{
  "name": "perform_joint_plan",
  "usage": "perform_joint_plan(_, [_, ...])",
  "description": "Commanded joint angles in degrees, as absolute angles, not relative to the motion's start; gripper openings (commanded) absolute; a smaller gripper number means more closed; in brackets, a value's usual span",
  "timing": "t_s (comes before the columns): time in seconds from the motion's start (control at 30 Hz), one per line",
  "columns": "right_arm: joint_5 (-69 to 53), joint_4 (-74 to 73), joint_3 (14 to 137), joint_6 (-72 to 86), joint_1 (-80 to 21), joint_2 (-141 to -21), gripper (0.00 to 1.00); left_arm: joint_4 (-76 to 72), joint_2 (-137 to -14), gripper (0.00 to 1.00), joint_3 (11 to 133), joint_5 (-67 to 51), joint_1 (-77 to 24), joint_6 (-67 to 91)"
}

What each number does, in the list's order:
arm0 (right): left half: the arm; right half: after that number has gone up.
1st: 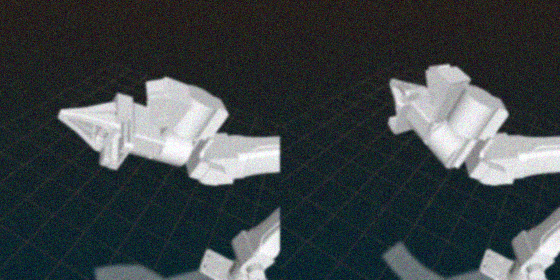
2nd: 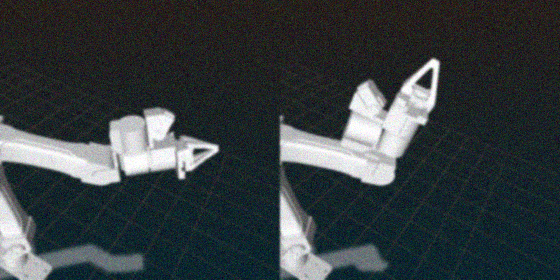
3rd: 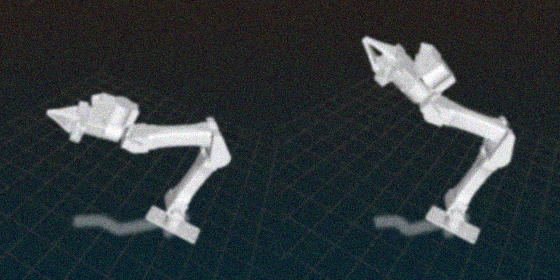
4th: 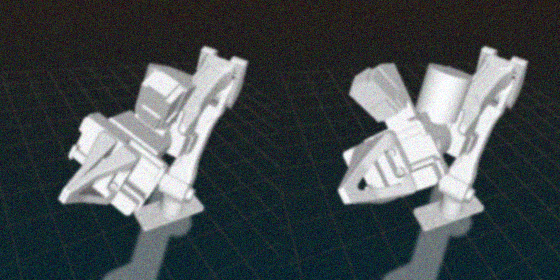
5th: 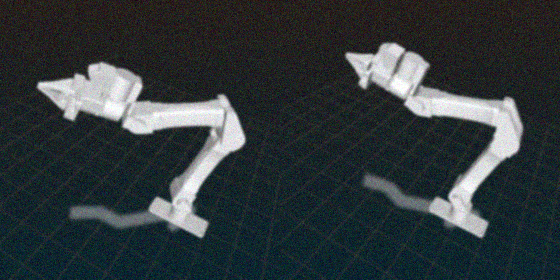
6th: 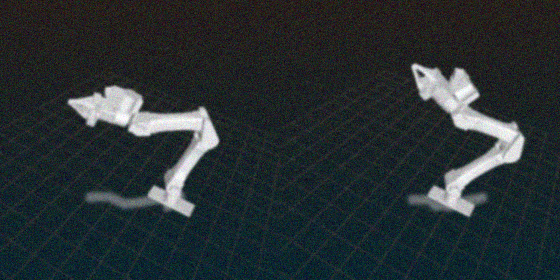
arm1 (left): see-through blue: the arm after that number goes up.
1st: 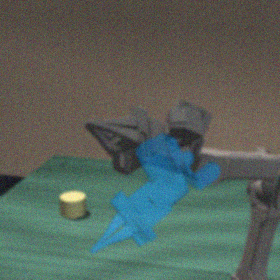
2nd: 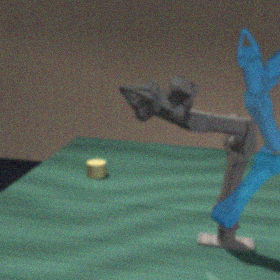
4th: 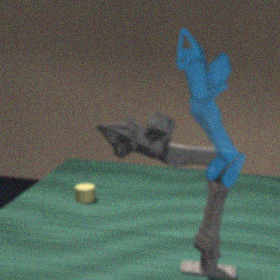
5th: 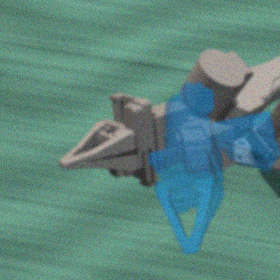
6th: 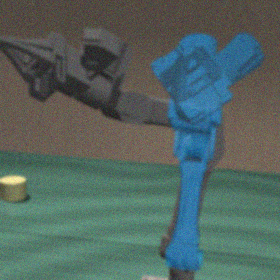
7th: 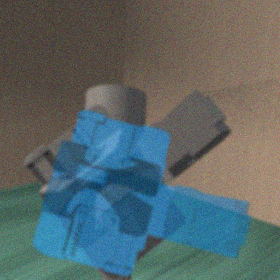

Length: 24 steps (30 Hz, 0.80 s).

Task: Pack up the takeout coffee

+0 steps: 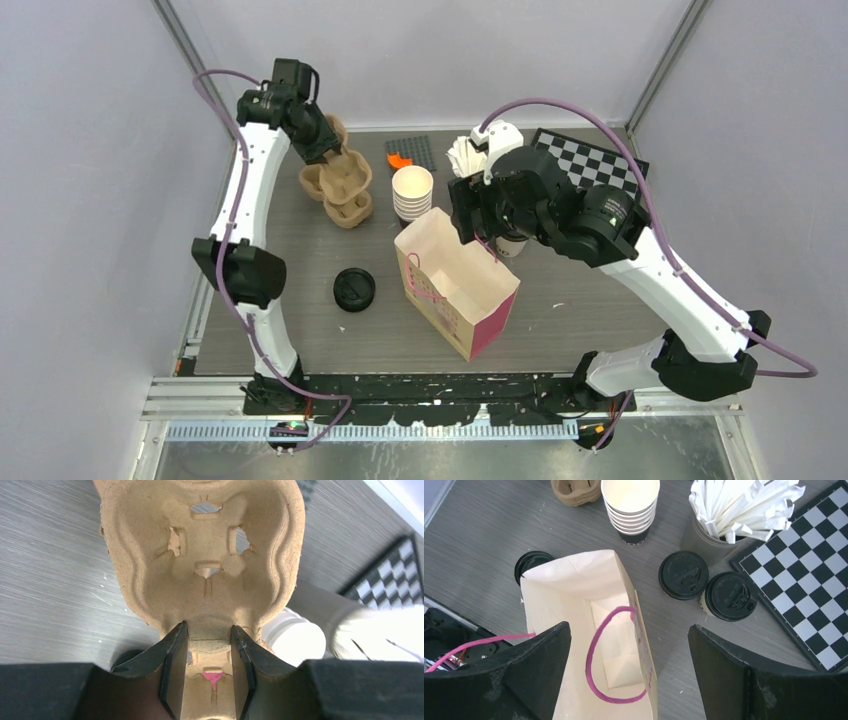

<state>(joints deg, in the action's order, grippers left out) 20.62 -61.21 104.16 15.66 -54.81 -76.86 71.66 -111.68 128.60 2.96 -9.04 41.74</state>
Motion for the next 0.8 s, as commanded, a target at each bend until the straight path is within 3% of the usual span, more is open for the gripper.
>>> perform_joint_plan(0.0, [23.23,-62.90,103.81,18.83,-55.08,-73.49,0.91,74.14,-104.96,0.29,131.13,-1.99,-12.27,42.48])
perform_joint_plan(0.4, [25.38,-65.87,98.04,23.06,-55.06,-67.61,0.91,76.15,-96.20,0.29,133.00,-6.28,-25.43,51.90])
perform_joint_plan(0.77, [25.14,-69.48,94.66,24.92,-55.02,-64.78,0.91,71.43,-90.18,0.27,131.35,-8.28,-30.71,60.94])
